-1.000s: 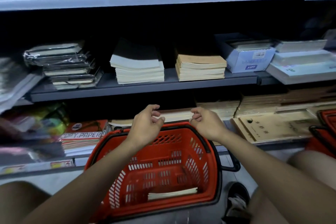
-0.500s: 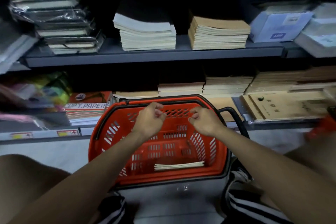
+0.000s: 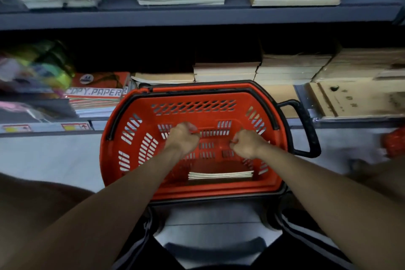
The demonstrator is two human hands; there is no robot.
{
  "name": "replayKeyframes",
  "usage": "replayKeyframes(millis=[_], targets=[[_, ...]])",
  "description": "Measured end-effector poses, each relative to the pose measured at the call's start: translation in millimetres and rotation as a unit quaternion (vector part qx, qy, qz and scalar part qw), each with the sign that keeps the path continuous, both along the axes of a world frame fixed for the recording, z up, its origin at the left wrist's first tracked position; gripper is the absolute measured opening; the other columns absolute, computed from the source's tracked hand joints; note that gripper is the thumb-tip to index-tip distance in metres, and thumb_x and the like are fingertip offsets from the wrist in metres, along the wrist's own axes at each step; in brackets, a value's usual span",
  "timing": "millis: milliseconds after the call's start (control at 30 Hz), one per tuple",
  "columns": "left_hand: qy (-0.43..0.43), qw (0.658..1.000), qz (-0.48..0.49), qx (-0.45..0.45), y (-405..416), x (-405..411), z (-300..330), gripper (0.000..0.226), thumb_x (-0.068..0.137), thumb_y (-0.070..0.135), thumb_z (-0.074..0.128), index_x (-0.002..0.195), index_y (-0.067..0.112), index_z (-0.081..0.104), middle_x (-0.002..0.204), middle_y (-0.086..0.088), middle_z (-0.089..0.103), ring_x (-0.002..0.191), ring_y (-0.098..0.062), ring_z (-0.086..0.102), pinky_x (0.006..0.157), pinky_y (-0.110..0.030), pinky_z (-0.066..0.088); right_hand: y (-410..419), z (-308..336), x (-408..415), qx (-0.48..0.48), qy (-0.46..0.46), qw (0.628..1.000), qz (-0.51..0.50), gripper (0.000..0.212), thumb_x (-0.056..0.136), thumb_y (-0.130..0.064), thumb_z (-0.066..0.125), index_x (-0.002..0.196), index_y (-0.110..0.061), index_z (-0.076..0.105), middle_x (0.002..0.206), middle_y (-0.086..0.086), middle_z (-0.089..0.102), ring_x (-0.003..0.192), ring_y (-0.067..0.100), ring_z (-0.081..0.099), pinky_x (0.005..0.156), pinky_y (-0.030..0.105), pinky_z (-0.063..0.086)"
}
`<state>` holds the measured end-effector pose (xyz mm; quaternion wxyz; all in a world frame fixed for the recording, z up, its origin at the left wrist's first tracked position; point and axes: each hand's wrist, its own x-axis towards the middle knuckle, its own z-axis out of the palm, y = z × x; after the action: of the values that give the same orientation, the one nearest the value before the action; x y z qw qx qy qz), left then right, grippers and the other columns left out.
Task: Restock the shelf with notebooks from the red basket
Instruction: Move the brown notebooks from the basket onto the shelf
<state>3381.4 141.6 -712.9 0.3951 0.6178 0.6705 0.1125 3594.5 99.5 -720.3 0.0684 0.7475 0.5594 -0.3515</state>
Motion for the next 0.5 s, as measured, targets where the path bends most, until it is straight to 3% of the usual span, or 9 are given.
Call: replayKeyframes(millis=[100,200,267,333,400,433,500], targets=[[0.050,0.996,-0.011,-0.072,-3,-2,-20,0.015,0.087,0.024,0.059,0.087,0.020,0.073,0.093,-0.002,0.075,0.096,-0.022,0.072,0.084,-0.025,0.055,-10,-12,-1,-0.070,-0.047,0.996,0.039,0.038,0.093,-0.036,0.057,0.116,-0.010,0.072,0.122,0.013,0.073,0.111,0.031,0.070,0.085,0.029,0.052],[0.132,0.983,-0.034,-0.124,-9,-6,-33,0.033,0.086,0.026,0.058,0.112,0.010,0.071,0.113,-0.013,0.074,0.105,-0.030,0.072,0.087,-0.032,0.059,-15,-14,-7,-0.077,-0.118,0.987,0.073,0.037,0.095,-0.026,0.058,0.128,-0.011,0.069,0.134,0.014,0.066,0.122,0.033,0.065,0.099,0.036,0.055],[0.169,0.972,-0.046,-0.158,-15,-9,-39,0.037,0.091,0.030,0.060,0.119,0.005,0.064,0.115,-0.015,0.072,0.096,-0.032,0.073,0.079,-0.034,0.062,-15,-17,-10,-0.084,-0.156,0.981,0.082,0.039,0.096,-0.024,0.058,0.132,-0.010,0.066,0.140,0.014,0.062,0.127,0.034,0.062,0.102,0.039,0.054],[0.156,0.968,-0.036,-0.195,-20,-11,-45,0.029,0.094,0.034,0.063,0.107,0.008,0.061,0.098,-0.010,0.071,0.075,-0.025,0.071,0.060,-0.030,0.060,-12,-17,-14,-0.096,-0.173,0.976,0.088,0.041,0.097,-0.025,0.057,0.134,-0.010,0.065,0.143,0.013,0.061,0.129,0.033,0.061,0.103,0.040,0.054],[0.098,0.966,-0.002,-0.240,-20,-14,-52,0.026,0.093,0.030,0.068,0.109,0.011,0.062,0.098,-0.006,0.068,0.081,-0.020,0.067,0.064,-0.031,0.061,-9,-19,-17,-0.116,-0.183,0.972,0.093,0.047,0.097,-0.028,0.057,0.141,-0.012,0.060,0.146,0.011,0.059,0.132,0.031,0.060,0.105,0.040,0.053],[0.068,0.962,0.020,-0.262,-18,-15,-55,0.028,0.091,0.027,0.071,0.113,0.012,0.063,0.104,-0.005,0.068,0.089,-0.020,0.066,0.069,-0.032,0.062,-8,-22,-19,-0.125,-0.190,0.969,0.094,0.055,0.097,-0.030,0.057,0.149,-0.014,0.052,0.151,0.009,0.056,0.135,0.030,0.057,0.107,0.040,0.051],[0.033,0.953,0.048,-0.299,-16,-15,-58,0.035,0.087,0.021,0.077,0.118,0.013,0.062,0.113,-0.005,0.066,0.099,-0.021,0.063,0.072,-0.032,0.059,-8,-28,-24,-0.145,-0.199,0.964,0.098,0.081,0.097,-0.034,0.057,0.167,-0.021,0.017,0.162,0.006,0.043,0.145,0.029,0.048,0.111,0.042,0.044]])
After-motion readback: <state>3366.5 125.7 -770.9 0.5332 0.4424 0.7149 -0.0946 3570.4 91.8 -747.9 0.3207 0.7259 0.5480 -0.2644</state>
